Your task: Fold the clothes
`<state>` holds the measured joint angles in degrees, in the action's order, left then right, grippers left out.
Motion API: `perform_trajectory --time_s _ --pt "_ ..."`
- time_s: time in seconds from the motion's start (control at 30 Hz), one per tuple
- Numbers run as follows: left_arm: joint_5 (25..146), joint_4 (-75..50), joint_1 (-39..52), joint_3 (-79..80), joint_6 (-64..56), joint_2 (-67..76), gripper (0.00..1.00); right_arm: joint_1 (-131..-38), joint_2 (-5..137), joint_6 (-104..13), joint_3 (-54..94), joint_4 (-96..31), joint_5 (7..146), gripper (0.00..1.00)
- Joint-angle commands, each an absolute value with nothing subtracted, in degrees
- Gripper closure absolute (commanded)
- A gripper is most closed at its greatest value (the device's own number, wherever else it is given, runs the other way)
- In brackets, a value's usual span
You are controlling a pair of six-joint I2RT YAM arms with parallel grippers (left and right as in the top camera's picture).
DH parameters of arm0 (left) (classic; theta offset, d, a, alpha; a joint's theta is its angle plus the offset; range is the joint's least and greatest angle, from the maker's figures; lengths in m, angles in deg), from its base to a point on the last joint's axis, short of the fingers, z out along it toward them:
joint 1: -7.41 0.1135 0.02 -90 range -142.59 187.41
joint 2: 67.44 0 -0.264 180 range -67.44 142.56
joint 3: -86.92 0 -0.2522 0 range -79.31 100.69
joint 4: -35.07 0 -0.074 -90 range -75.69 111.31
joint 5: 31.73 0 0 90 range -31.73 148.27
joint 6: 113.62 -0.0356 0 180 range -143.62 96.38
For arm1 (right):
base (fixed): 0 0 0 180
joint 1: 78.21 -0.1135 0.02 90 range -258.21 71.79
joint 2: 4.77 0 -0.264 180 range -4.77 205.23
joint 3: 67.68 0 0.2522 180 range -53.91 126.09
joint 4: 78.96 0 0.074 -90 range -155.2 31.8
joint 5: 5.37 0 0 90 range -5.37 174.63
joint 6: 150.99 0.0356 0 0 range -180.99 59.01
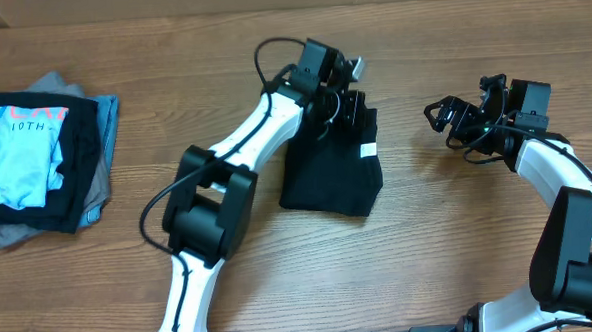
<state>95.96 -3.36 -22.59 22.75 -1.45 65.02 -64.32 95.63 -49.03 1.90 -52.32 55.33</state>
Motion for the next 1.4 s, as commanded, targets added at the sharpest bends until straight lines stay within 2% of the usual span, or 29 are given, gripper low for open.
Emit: perform_trajectory --time_s 0.0,0.17,0.37,0.53,0.73,0.87,0.97,1.37 --pt "99.9 -2.99 -22.72 23.56 -0.88 68.37 0.96 -64.21 94.56 -48.94 2.01 -52.64 55.7 0.0" --pt "105.91 -0.71 -22.66 23.73 -0.88 70.33 0.96 -64.21 94.56 -48.96 2.01 -52.64 55.7 0.0" --pt "107.5 -1.35 -21.37 27.66 -0.83 65.77 0.96 -64.21 94.56 -48.96 2.01 -52.67 55.7 0.0" --pt "108.94 -7.69 -18.05 29.28 -1.16 58.86 0.96 -64.21 94.56 -48.96 2.01 -52.67 55.7 0.0" --pt "121.07 -29.37 -13.3 28.6 -19.02 57.94 0.96 -64.21 94.56 -48.96 2.01 -52.64 55.7 0.0" --pt "121.12 -45.19 -13.5 27.93 -36.44 57.94 0.96 -64.21 94.56 -48.96 2.01 -52.64 55.7 0.0" --pt "120.62 -51.14 -14.79 27.69 -44.53 57.94 0.96 -64.21 94.56 -48.96 2.01 -52.64 55.7 0.0" --pt "120.33 -49.54 -16.01 17.59 -49.38 57.94 0.96 -64.21 94.56 -48.96 2.01 -52.67 55.7 0.0"
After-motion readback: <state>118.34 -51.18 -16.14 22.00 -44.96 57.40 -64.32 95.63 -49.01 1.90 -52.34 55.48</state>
